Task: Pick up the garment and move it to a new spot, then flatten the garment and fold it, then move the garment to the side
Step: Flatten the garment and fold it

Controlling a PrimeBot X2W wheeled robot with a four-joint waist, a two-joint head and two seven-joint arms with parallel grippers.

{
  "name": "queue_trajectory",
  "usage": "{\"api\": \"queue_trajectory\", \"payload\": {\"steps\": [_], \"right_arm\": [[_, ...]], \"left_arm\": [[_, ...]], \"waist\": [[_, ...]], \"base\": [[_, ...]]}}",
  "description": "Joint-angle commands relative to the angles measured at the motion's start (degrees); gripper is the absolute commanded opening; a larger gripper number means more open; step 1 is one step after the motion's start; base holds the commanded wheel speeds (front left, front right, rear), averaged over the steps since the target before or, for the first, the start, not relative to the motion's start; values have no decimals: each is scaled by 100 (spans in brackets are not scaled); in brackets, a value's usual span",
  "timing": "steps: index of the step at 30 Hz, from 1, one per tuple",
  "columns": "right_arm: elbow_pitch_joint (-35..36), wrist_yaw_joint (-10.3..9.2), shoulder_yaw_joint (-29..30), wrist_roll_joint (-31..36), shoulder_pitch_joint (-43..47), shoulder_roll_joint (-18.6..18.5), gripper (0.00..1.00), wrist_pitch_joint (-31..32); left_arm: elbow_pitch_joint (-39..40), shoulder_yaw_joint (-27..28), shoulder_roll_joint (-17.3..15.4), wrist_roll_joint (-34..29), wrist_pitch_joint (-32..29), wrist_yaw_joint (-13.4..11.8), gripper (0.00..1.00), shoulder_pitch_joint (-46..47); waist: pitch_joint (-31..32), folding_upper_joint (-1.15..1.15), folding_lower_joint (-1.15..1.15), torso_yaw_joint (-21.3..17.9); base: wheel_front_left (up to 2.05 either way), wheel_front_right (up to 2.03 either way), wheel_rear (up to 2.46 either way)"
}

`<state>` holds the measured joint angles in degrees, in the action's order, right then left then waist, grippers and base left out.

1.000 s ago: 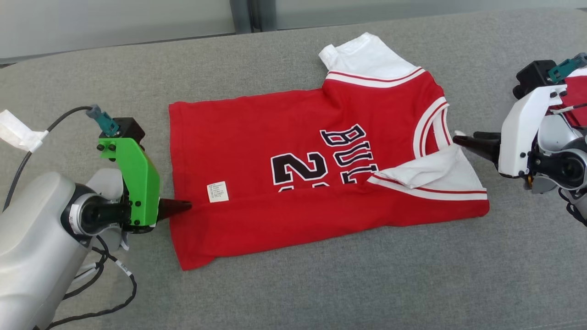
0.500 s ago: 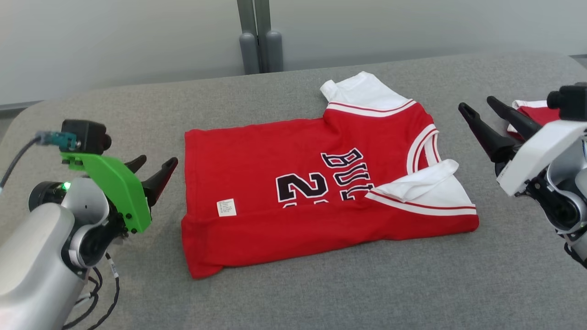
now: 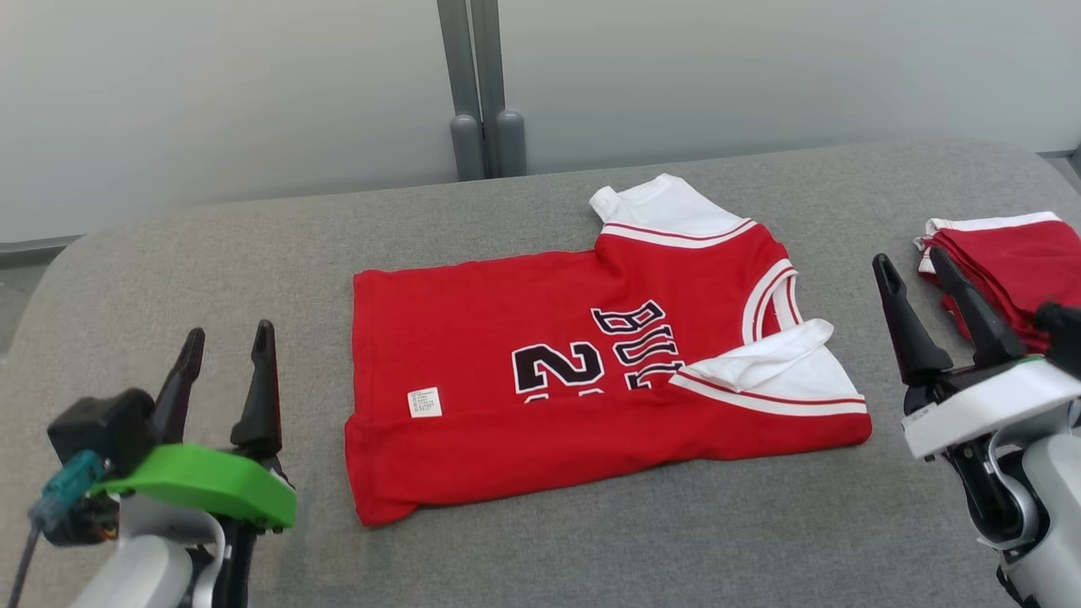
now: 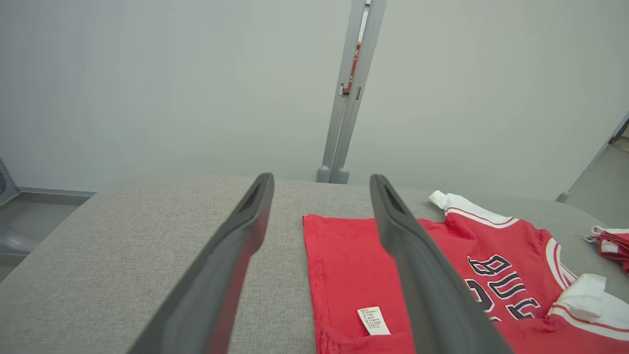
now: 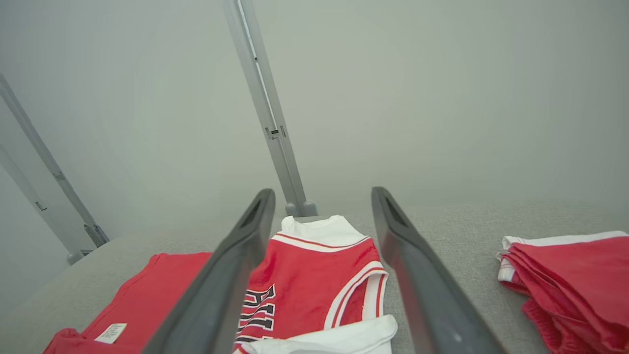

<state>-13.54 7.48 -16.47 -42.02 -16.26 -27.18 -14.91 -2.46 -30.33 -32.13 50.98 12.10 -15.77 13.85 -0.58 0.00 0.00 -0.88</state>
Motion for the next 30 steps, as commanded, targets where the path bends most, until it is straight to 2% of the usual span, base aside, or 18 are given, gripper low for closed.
{"api": "queue_trajectory", "payload": {"steps": [1,5,11,18,25,30], "right_arm": [[137,1,212,180,232,140,100,-26],[393,1,621,617,809,478,100,-25],[561,1,1070,1090,1387,845,100,-26],[299,1,1111,1345,1671,1059,100,-27],[66,1,1137,1377,1488,1080,100,-27],[-333,1,1201,1331,1255,1010,100,166]], "left_arm": [[69,73,81,-88,135,-117,100,-243],[166,283,325,-424,293,-305,100,-682],[323,785,817,-1314,310,-340,100,-1287],[187,1095,1447,-2059,313,2,100,-1687],[-23,1324,1727,-2355,314,367,100,-1638],[-505,1203,1772,-2311,147,541,100,-1577]], "waist": [[10,0,0,6],[37,0,0,20],[51,0,0,22],[27,0,0,61],[-57,0,0,83],[-182,0,0,45]], "base": [[0,0,0],[0,0,0],[0,0,0],[0,0,0],[0,0,0],[0,0,0]]}}
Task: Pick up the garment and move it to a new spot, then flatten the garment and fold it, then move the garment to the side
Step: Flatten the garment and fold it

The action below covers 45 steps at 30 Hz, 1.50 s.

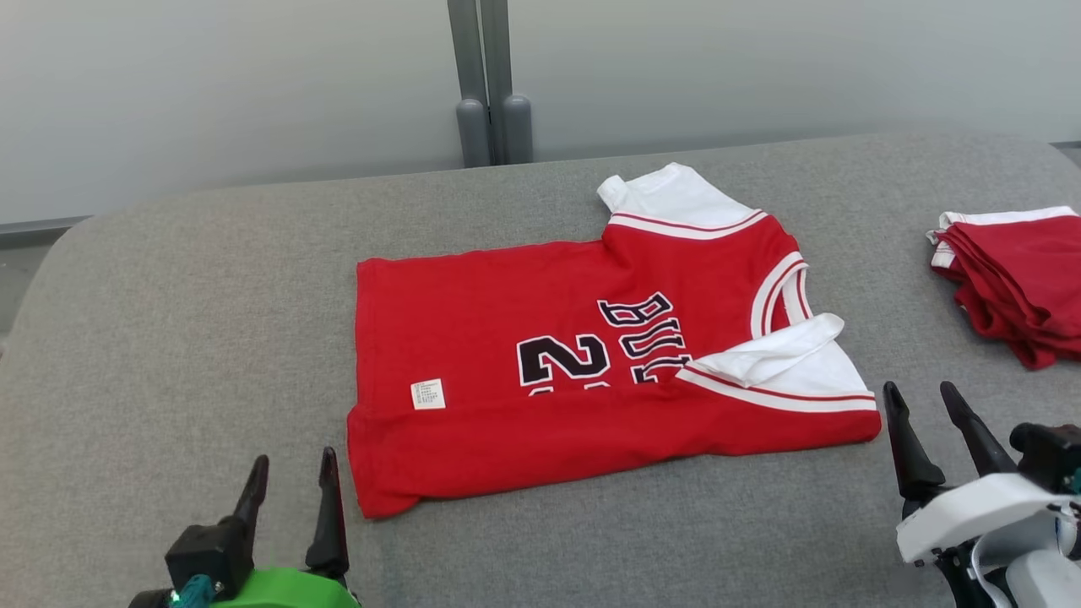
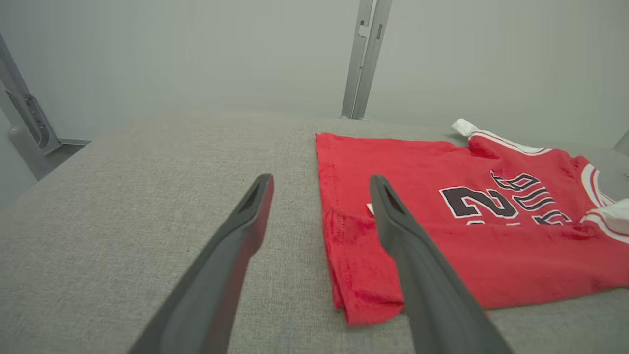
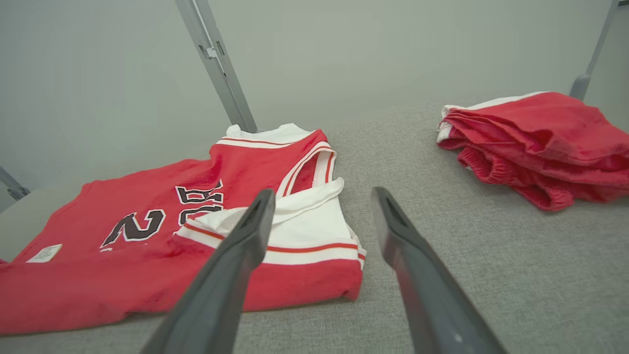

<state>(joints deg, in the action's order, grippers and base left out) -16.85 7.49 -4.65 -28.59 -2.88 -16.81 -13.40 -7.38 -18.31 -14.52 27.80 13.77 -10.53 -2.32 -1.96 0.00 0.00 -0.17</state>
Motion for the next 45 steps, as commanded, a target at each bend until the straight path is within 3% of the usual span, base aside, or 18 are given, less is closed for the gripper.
{"api": "queue_trajectory", "payload": {"steps": [1,11,29,30,31,33,39,45], "right_arm": [[-122,1,-52,-88,-173,-34,100,158],[-1473,0,-492,-606,-1063,-173,100,1210],[-2419,0,-1175,-1307,-1864,-46,100,1338],[-2424,0,-1224,-1351,-1868,-53,75,1318],[-2424,0,-1289,-1418,-1881,-64,44,1290],[-2419,0,-1369,-1544,-1910,-95,0,1189],[-2366,0,-1565,-1903,-1973,-204,0,939],[-2059,0,-1862,-2395,-1814,-516,0,1186]], "left_arm": [[-143,-50,6,31,-130,60,100,89],[-1040,-372,169,341,-1027,414,100,647],[-2243,-639,466,642,-1527,783,99,1266],[-2262,-647,462,645,-1535,782,73,1266],[-2280,-658,457,644,-1551,787,39,1271],[-2295,-672,450,652,-1570,809,0,1268],[-2110,-608,321,673,-1464,833,0,1263],[-1719,-645,-2,623,-1677,812,0,1001]], "waist": [[-79,0,0,-38],[-304,0,0,-53],[-618,0,0,8],[-621,0,0,8],[-620,0,0,9],[-610,0,0,16],[-470,0,0,16],[-233,0,0,-13]], "base": [[0,0,0],[0,0,0],[0,0,0],[0,0,0],[0,0,0],[0,0,0],[0,0,0],[0,0,0]]}}
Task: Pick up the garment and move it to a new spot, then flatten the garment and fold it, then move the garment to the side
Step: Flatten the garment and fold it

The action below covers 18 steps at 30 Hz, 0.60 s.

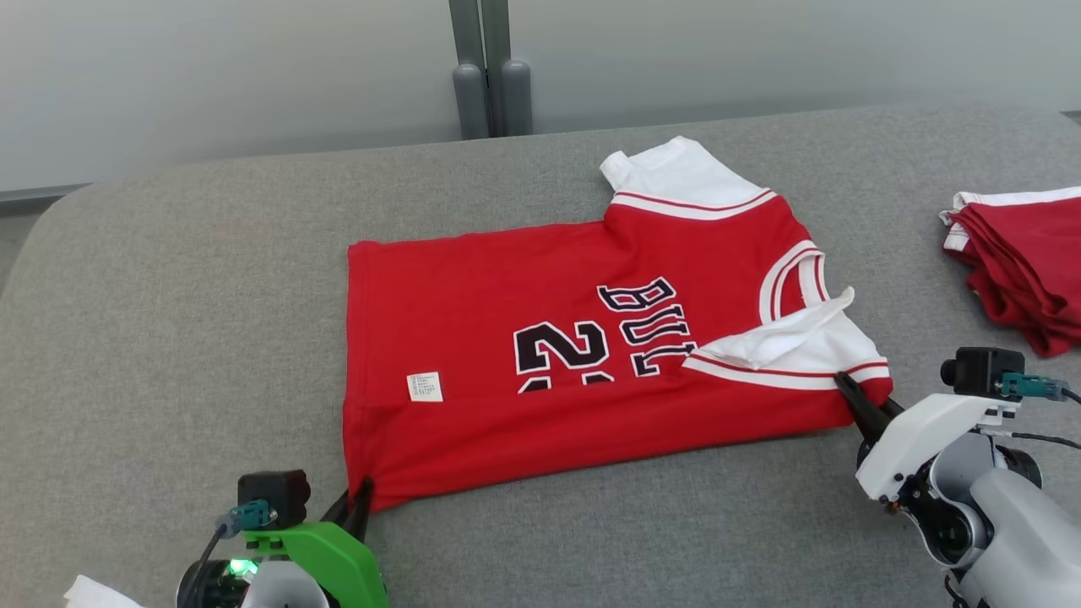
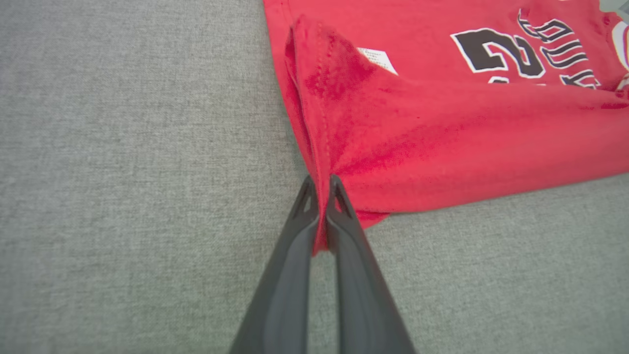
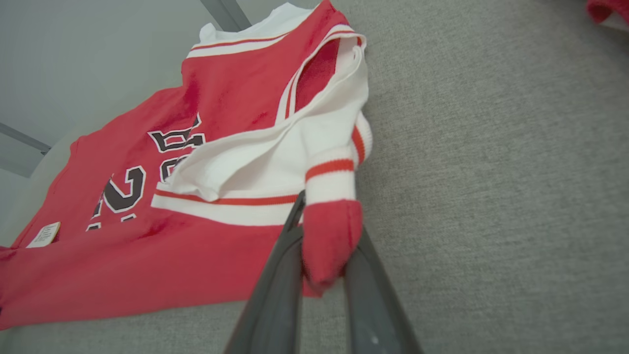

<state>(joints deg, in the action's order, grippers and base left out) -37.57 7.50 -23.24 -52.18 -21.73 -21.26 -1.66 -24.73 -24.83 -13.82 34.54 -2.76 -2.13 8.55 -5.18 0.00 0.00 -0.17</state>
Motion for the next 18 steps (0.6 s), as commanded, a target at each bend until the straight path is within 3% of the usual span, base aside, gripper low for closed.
{"api": "queue_trajectory", "payload": {"steps": [1,11,18], "right_arm": [[79,-2,-50,-127,129,-150,0,73],[786,-5,-264,-622,890,-876,0,683],[1210,-6,-18,-612,1658,-1112,0,955]], "left_arm": [[125,5,-138,-37,-90,-41,0,-150],[1363,-146,-714,76,-1003,-205,0,-913],[2169,-179,-963,220,-1506,-441,0,-1486]], "waist": [[131,0,0,-14],[333,0,0,-7],[358,0,0,-9]], "base": [[0,0,0],[0,0,0],[0,0,0]]}}
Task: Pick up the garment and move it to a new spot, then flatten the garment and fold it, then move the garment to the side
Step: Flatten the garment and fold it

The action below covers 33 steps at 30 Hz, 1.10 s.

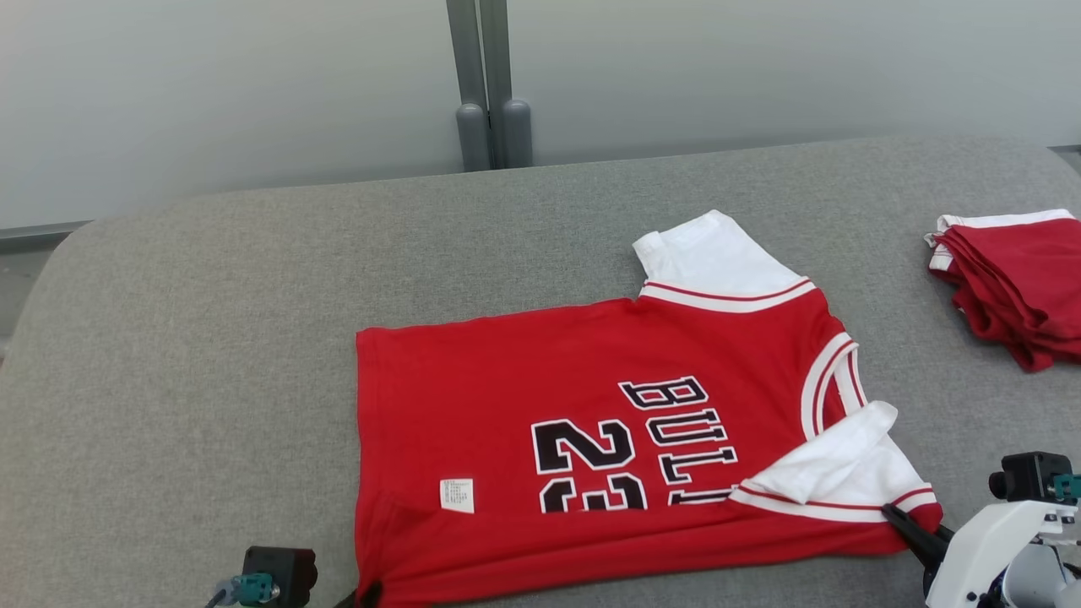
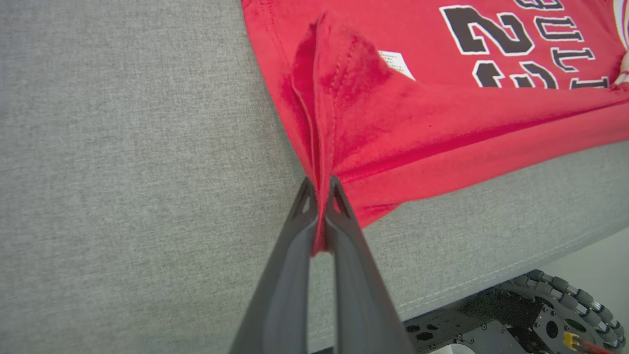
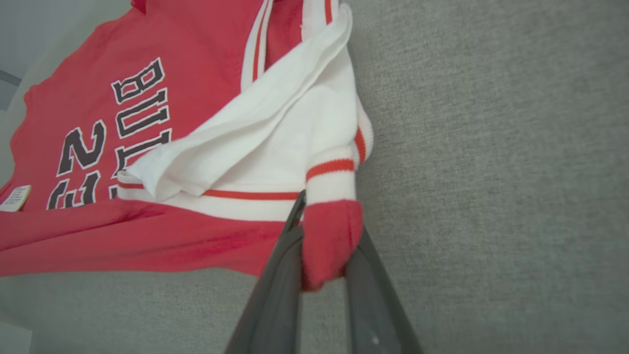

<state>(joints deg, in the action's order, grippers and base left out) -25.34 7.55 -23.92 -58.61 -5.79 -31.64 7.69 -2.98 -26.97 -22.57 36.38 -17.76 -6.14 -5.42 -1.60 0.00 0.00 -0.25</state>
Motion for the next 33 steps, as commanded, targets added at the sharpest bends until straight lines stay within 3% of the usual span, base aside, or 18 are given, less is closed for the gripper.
{"api": "queue_trajectory", "payload": {"steps": [1,2,3,4,5,21,27,33], "right_arm": [[64,-12,111,54,155,-78,0,51],[115,-12,168,75,227,-74,0,81],[182,-12,239,117,307,-61,37,117],[230,-12,306,136,357,-42,100,139],[300,-12,389,176,400,-3,100,161],[1159,-6,1335,1072,427,517,100,386],[1395,-6,1494,1417,-202,618,100,233],[1108,-6,1513,1710,-1390,704,100,31]], "left_arm": [[86,51,-119,68,-50,-77,0,-164],[157,65,-144,79,-76,-107,0,-212],[223,80,-165,99,-98,-144,0,-259],[273,93,-178,109,-106,-176,40,-292],[321,102,-180,140,-135,-203,100,-338],[651,211,-292,-121,58,-304,100,62],[418,274,-245,-426,366,-227,100,868],[-305,178,-7,-614,458,27,100,2029]], "waist": [[-1,0,0,-7],[0,0,0,-13],[1,0,0,-20],[1,0,0,-27],[2,0,0,-36],[-67,0,0,-42],[-508,0,0,14],[-1153,0,0,116]], "base": [[0,0,0],[0,0,0],[0,0,0],[0,0,0],[0,0,0],[0,0,0],[0,0,0],[0,0,0]]}}
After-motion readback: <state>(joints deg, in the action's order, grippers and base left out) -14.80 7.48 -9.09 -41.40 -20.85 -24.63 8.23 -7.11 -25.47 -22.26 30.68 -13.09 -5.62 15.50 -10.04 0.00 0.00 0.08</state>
